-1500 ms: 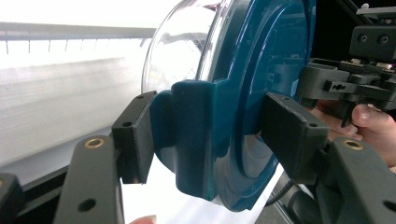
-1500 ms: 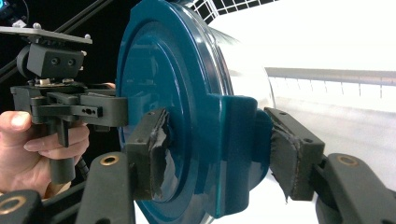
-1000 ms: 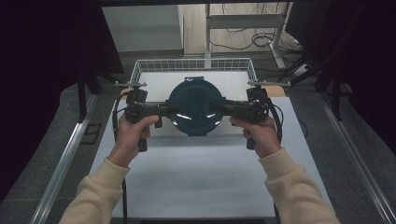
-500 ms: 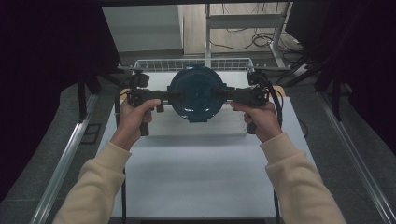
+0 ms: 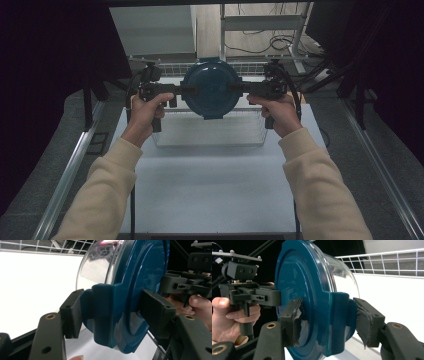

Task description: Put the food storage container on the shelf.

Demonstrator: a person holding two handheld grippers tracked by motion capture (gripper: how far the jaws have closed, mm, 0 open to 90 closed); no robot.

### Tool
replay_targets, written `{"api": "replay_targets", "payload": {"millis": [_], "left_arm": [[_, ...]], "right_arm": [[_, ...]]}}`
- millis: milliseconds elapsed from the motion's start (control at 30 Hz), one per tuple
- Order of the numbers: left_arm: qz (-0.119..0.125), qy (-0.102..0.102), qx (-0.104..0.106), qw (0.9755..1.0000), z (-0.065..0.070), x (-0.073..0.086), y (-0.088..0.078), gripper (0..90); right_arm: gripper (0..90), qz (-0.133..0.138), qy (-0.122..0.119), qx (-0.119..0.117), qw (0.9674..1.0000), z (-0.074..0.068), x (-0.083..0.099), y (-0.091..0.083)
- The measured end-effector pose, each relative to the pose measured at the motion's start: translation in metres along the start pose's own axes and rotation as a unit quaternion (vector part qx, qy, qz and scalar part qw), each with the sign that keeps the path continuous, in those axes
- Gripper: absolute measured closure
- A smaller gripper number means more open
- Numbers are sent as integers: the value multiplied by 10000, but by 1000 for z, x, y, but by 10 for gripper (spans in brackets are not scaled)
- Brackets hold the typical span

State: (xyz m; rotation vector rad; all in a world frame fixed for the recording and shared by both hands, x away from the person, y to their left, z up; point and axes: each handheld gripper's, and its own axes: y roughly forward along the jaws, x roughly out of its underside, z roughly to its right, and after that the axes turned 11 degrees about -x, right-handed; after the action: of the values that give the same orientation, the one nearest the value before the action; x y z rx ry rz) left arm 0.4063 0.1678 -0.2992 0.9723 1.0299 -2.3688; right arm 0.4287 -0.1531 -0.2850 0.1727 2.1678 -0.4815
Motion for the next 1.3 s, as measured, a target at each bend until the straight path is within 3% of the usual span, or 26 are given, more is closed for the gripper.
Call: {"api": "replay_targets", "payload": {"millis": [433, 667, 833, 1067, 1200, 1300], "left_arm": [[-91, -143, 56, 9998, -15, -15, 11, 375], [-178, -285, 99, 9994, -25, -21, 25, 374], [-250, -499, 126, 9984, -35, -23, 40, 371], [-206, -737, 143, 9970, -38, -28, 48, 382], [-204, -940, 109, 9953, -40, -31, 52, 378], [-203, -1026, 132, 9944, -43, -32, 55, 373]], "right_arm": [[429, -100, 128, 33, 9999, 15, -16, 10], [429, -141, 214, 82, 9996, 27, -23, 14], [427, -193, 422, 117, 9989, 43, -22, 19], [426, -19, 754, 98, 9971, 56, -25, 20], [425, 39, 1089, 123, 9940, 62, -26, 21], [420, 6, 1413, 186, 9898, 63, -28, 22]]}}
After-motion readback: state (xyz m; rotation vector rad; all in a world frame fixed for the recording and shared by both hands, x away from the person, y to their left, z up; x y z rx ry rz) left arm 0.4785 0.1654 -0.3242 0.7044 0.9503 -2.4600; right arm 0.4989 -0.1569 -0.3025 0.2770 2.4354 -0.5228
